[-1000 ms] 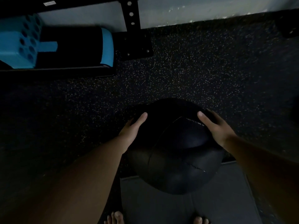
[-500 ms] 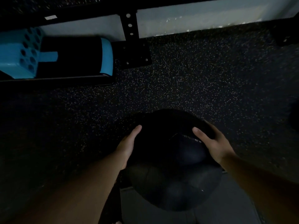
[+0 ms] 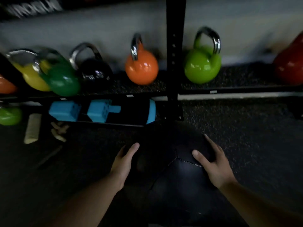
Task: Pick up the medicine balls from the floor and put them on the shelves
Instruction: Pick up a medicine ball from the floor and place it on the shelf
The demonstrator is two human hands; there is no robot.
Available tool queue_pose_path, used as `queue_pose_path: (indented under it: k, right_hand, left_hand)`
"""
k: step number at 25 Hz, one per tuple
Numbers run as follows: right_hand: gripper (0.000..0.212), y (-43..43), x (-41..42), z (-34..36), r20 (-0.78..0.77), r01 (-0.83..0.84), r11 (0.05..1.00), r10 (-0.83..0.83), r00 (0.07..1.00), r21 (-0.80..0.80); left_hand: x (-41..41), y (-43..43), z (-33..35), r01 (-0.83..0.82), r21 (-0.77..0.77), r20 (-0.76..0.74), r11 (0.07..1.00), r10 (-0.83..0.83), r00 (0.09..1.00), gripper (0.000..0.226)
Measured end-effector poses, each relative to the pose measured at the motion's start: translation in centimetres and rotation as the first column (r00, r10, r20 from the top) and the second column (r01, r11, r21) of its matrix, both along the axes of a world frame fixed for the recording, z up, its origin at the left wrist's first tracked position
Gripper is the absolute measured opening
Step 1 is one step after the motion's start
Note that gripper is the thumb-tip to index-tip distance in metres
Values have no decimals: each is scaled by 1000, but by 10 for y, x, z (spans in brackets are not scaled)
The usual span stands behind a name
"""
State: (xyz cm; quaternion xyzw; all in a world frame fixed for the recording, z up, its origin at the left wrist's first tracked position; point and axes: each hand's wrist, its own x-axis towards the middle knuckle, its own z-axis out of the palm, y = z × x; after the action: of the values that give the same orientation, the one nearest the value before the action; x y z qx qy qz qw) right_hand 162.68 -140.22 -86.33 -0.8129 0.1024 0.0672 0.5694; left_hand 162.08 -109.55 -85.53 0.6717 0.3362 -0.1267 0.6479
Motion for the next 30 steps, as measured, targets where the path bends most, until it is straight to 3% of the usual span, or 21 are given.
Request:
queue_pose_path:
  k: [6,10,12,18,21,24,30]
  right_hand:
    - [103,63,69,265,290,-125,989,99,952,75]
    - [99,100,91,463,500,-224,972,163,851,65]
    - [100,111,92,556,591,-247,966,157,791,73]
    - [124,154,65,795,794,-309,950,157,587,41]
    - [128,179,52,859,863,-336,941,137,486,40]
    - [126,210,50,894,886,-338,940,115,448,49]
    - [119,261,93,900,892,-267,957,22,451,111]
  left_hand:
    - [28,63,270,-184,-2,306,983,176,936,115]
    - [19,88,469,-258,18,553,966,205,808,73]
    - [12,98,561,-299,33,644,954,208,736,63]
    - [-23,141,791,-324,31,833,945,155,532,92]
    - [-40,170,858,-326,95,881,941,73,467,98]
    - [-42,202,891,-332,87,909,939,61,412,103]
    - [13,249,915,-269,145,912,952,-23,410,77]
